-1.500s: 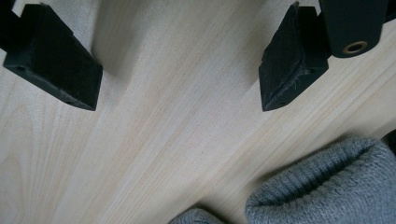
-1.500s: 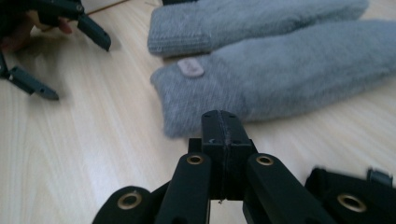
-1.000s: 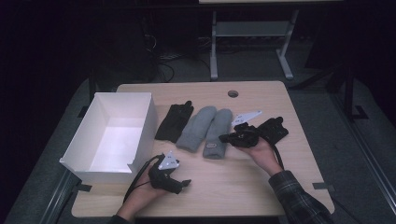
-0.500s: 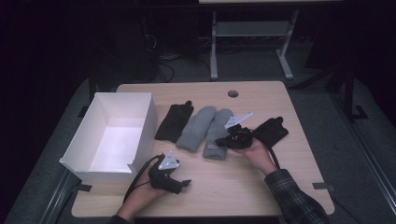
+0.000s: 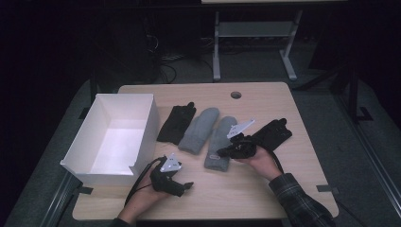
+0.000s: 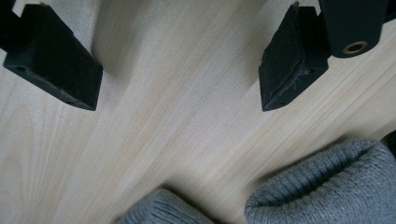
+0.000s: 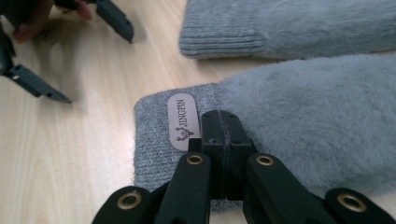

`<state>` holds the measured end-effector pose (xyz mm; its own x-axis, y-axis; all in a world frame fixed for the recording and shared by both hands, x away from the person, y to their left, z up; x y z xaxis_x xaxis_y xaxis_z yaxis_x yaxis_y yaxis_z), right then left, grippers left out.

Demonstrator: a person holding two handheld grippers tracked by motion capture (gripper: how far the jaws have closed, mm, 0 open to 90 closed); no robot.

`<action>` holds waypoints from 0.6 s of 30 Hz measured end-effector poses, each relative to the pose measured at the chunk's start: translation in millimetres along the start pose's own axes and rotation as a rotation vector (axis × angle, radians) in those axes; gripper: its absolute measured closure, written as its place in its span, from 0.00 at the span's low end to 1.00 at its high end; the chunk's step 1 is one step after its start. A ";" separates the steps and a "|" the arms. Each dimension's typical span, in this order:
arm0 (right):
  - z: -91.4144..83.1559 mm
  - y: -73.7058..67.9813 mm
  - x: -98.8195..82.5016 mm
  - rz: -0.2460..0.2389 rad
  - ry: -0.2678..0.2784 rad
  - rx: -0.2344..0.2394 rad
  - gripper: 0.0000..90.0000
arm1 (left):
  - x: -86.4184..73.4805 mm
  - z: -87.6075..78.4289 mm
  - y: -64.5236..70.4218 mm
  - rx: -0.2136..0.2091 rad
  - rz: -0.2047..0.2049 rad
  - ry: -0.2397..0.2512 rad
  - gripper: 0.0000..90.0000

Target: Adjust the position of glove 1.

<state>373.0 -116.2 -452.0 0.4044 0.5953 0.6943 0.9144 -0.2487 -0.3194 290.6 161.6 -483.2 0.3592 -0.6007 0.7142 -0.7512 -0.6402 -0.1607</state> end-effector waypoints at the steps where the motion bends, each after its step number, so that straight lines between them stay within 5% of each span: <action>1: 0.6 -2.6 -0.1 0.004 0.004 0.005 1.00 | 0.0 0.0 0.0 0.000 0.000 0.000 0.14; 18: 16.1 -39.7 0.1 -0.067 -0.048 0.078 1.00 | 0.0 -0.1 0.0 0.002 0.001 0.002 0.14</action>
<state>336.4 -94.0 -449.6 0.3391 0.6448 0.6850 0.9346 -0.1481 -0.3233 290.6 161.6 -483.2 0.3573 -0.6006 0.7153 -0.7503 -0.6407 -0.1632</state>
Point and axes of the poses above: each handheld gripper's, and its own axes: z roughly forward along the jaws, x roughly out of its top, y roughly to its right, the point moved 1 cm from there along z, roughly forward along the jaws, and after that the axes turned 13 degrees about x, right-handed, at the moved point
